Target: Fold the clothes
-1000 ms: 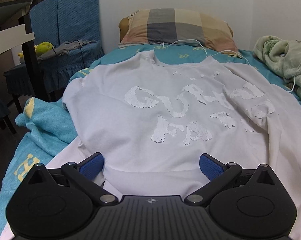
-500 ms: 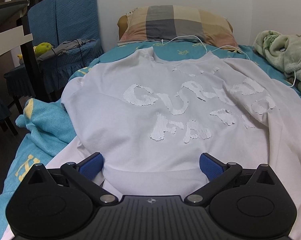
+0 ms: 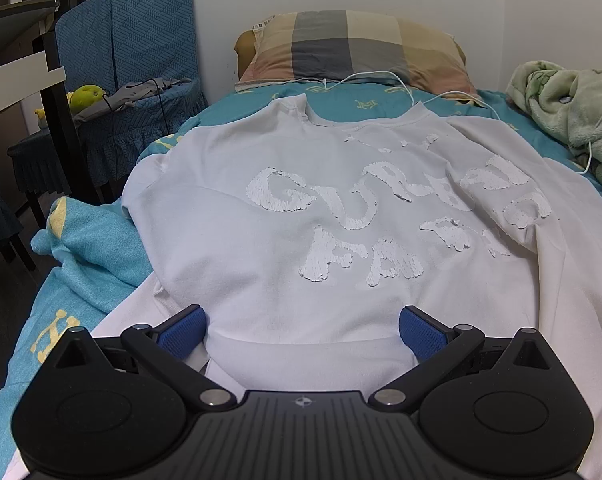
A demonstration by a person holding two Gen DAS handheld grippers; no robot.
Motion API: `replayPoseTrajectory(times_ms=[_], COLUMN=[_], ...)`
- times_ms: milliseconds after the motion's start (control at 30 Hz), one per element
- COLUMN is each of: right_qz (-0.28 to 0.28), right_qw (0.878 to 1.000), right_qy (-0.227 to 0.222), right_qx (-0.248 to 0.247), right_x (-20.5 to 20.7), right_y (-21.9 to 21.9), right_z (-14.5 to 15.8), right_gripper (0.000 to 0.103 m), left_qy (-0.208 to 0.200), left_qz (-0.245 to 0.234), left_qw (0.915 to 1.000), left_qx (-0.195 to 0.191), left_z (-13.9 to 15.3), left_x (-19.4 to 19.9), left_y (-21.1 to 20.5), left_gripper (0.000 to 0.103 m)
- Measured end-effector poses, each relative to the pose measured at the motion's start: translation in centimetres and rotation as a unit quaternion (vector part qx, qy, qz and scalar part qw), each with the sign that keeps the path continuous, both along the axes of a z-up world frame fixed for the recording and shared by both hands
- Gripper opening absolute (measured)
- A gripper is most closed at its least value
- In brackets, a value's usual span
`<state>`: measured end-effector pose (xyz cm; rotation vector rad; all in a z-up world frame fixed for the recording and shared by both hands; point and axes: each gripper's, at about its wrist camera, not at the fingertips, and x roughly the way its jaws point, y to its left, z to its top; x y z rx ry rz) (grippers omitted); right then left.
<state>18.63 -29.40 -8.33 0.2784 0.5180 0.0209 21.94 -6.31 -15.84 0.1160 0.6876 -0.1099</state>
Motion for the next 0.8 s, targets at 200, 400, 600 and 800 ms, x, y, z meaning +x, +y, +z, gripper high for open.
replayPoseTrajectory(times_ms=[200,400,600,800], right_qz=[-0.003,-0.006,-0.007,-0.009], right_qw=[1.000,1.000,1.000,1.000], right_qy=[0.000,0.000,0.001,0.001], right_qx=[0.007,0.015,0.020,0.026], right_x=[0.23,0.27,0.28,0.08], right_y=[-0.19,-0.49,-0.56,-0.72], right_z=[0.02,0.00,0.02,0.14], right_gripper=[0.082,0.082,0.082,0.082], left_qy=[0.000,-0.001,-0.001,-0.001], left_qz=[0.000,0.000,0.000,0.000], left_qw=[1.0000,1.0000,1.0000,1.0000], left_qx=[0.000,0.000,0.000,0.000], left_z=[-0.03,-0.04,-0.05,-0.07], left_x=[0.02,0.03,0.04,0.04], left_y=[-0.02,-0.02,-0.02,-0.06], left_gripper=[0.103,0.103,0.103,0.103])
